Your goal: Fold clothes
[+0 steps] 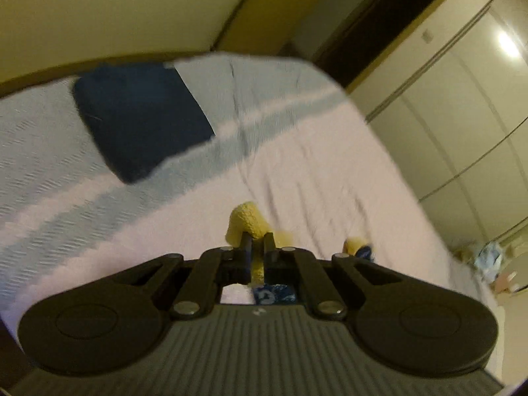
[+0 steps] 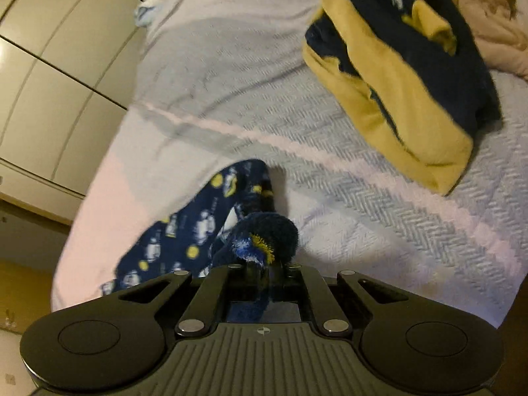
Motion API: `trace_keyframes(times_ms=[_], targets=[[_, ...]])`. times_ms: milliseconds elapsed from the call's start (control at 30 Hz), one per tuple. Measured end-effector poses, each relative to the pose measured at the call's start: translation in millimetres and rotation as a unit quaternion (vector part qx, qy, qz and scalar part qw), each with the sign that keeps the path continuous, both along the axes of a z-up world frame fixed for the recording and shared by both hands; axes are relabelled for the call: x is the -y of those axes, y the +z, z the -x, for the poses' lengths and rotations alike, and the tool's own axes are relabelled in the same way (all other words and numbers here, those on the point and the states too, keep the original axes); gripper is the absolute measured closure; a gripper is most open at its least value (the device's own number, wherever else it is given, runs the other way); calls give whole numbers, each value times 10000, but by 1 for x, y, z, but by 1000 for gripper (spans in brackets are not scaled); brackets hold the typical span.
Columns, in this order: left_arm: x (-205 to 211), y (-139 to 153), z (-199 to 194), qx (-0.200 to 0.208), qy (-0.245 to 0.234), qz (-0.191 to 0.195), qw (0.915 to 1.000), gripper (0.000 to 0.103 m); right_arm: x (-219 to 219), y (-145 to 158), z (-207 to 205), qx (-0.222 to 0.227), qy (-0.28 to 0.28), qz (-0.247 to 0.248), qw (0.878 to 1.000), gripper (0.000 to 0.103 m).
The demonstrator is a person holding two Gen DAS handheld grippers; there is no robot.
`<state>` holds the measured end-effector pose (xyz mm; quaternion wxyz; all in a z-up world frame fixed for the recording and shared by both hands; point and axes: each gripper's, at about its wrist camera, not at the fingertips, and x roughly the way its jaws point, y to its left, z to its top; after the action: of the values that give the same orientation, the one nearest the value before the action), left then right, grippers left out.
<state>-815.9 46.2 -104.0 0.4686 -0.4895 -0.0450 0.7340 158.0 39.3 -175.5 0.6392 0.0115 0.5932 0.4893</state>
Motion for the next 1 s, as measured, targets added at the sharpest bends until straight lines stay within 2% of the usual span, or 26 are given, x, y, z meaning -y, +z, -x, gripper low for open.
trace_keyframes(times_ms=[100, 133, 167, 233, 267, 300, 367, 433, 467, 567, 700, 767, 800, 833, 900, 933, 967, 1000], targets=[[41, -24, 12, -31, 1, 349, 9994, 98, 18, -6, -1, -80, 66, 234, 9997, 100], [51, -42, 13, -60, -54, 672, 9977, 96, 23, -15, -1, -13, 43, 484, 9988, 100], [59, -62, 13, -191, -26, 1142, 9933, 96, 27, -24, 0, 53, 20, 739, 9972, 100], [76, -101, 15, -530, 281, 2131, 9752, 96, 37, -54, 3, 111, -23, 1442, 9895, 98], [84, -118, 17, -469, 430, 2409, 9685, 96, 42, -65, 5, 109, -80, 1697, 9854, 91], [93, -131, 20, -256, 561, 2483, 9667, 96, 47, -75, 7, 170, -163, 1938, 9808, 90], [103, -144, 16, -12, 680, 2331, 9701, 95, 54, -83, 10, 212, -190, 2021, 9789, 79], [101, -149, 4, -85, 565, 2273, 9722, 76, 57, -84, 13, 168, -165, 1943, 9807, 71], [98, -153, -2, -111, 438, 2274, 9728, 72, 57, -83, 13, 201, -155, 1902, 9814, 68], [90, -163, -17, -36, 230, 2168, 9759, 68, 58, -82, 12, 276, -151, 1747, 9841, 65], [78, -176, -30, 169, 196, 1961, 9803, 64, 57, -89, 11, 275, -244, 1547, 9873, 63], [66, -184, -35, 122, 299, 1983, 9796, 65, 58, -92, 10, 260, -288, 1467, 9884, 63], [62, -188, -36, 115, 340, 2000, 9791, 76, 57, -95, 11, 257, -316, 1424, 9890, 62], [57, -192, -36, 78, 369, 2070, 9776, 95, 56, -100, 12, 230, -369, 1415, 9890, 62], [50, -194, -39, -204, 352, 2228, 9740, 95, 54, -109, 15, 154, -419, 1368, 9896, 63], [48, -193, -41, -401, 311, 2276, 9724, 95, 53, -113, 19, 252, -380, 1420, 9888, 69], [48, -189, -42, -639, 230, 2302, 9708, 94, 51, -117, 22, 470, -293, 1607, 9854, 92], [50, -187, -41, -814, 157, 2356, 9683, 94, 50, -121, 25, 669, -224, 1868, 9799, 94]])
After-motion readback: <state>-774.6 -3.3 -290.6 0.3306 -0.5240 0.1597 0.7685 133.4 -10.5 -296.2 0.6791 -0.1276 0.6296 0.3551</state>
